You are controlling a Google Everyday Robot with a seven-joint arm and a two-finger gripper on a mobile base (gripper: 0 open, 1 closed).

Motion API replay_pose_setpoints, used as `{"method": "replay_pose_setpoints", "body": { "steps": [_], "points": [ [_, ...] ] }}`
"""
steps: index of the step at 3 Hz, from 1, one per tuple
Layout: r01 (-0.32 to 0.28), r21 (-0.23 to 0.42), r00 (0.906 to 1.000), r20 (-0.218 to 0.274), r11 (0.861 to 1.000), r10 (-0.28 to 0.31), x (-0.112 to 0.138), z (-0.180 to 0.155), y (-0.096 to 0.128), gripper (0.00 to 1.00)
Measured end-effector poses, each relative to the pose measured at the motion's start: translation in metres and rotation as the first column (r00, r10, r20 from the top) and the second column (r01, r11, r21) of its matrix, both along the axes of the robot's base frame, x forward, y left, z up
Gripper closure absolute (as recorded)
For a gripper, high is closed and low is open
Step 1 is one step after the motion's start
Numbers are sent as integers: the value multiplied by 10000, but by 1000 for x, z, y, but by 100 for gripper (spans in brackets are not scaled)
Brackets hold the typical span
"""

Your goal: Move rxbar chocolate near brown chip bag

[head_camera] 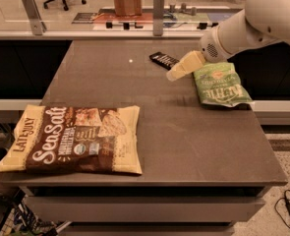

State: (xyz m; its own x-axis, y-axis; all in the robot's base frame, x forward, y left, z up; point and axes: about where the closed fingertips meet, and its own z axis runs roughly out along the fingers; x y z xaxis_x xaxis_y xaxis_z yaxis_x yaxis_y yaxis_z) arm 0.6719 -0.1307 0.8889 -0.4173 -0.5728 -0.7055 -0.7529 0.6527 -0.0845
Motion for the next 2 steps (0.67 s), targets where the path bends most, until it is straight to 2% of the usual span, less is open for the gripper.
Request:
{"method": "replay_pose_setpoints", "body": {
  "steps": [2],
  "points": [
    [280, 1244, 9996, -35, 9918, -278, 52, -24, 25, 0]
  ]
}}
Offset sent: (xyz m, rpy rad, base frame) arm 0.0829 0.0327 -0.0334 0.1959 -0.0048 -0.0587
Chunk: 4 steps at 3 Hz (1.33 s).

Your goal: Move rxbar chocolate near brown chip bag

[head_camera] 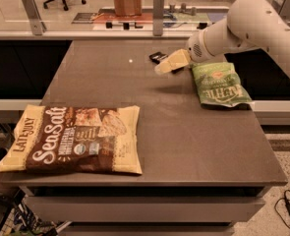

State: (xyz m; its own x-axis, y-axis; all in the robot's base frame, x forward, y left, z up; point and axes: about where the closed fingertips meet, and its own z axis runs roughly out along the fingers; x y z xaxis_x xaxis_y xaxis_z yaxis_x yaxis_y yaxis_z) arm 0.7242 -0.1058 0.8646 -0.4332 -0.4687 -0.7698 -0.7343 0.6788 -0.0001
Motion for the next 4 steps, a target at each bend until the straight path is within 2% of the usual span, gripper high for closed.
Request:
{"method": "replay_pose_setpoints", "body": {
  "steps": [1, 3, 4],
  "points": [
    [342, 491, 9994, -53, 9982, -339, 13, -12, 1, 0],
    [834, 855, 9964, -238, 9928, -816, 25, -39, -1, 0],
    [871, 946, 9959, -326, 9917, -843, 31, -48, 6, 0]
  ]
}}
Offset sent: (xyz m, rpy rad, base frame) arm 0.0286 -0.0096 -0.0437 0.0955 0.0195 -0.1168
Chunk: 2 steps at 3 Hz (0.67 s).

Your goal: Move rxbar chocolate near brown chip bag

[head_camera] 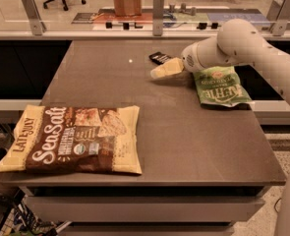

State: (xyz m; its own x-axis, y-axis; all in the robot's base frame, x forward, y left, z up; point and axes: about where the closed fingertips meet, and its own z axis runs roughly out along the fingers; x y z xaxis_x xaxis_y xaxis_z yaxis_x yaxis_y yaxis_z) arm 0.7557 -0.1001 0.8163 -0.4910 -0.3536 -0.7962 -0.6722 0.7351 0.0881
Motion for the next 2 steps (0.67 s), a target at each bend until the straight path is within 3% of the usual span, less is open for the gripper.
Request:
{"method": "replay_pose_setpoints", "body": {
  "steps": [2],
  "points": [
    [-303, 15, 9995, 43, 9995, 303, 5, -4, 15, 41]
  ]
}}
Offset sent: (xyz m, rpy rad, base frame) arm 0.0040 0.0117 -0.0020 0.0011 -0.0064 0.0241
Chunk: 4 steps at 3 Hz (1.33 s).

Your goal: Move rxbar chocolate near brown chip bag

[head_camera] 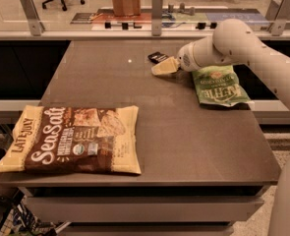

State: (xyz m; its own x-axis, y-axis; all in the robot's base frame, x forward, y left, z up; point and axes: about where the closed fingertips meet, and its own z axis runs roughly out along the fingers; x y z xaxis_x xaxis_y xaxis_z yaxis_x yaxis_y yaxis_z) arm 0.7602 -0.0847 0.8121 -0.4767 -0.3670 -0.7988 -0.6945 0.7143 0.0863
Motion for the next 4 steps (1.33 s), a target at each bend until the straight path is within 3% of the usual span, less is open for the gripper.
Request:
{"method": "replay_pose_setpoints", "body": {
  "steps": [2, 3, 4],
  "points": [
    [-6, 1, 10000, -4, 10000, 6, 0, 4, 0, 88],
    [-13, 2, 10000, -9, 10000, 13, 0, 8, 1, 100],
    [-14, 1, 10000, -10, 10000, 14, 0, 8, 1, 100]
  ]
}}
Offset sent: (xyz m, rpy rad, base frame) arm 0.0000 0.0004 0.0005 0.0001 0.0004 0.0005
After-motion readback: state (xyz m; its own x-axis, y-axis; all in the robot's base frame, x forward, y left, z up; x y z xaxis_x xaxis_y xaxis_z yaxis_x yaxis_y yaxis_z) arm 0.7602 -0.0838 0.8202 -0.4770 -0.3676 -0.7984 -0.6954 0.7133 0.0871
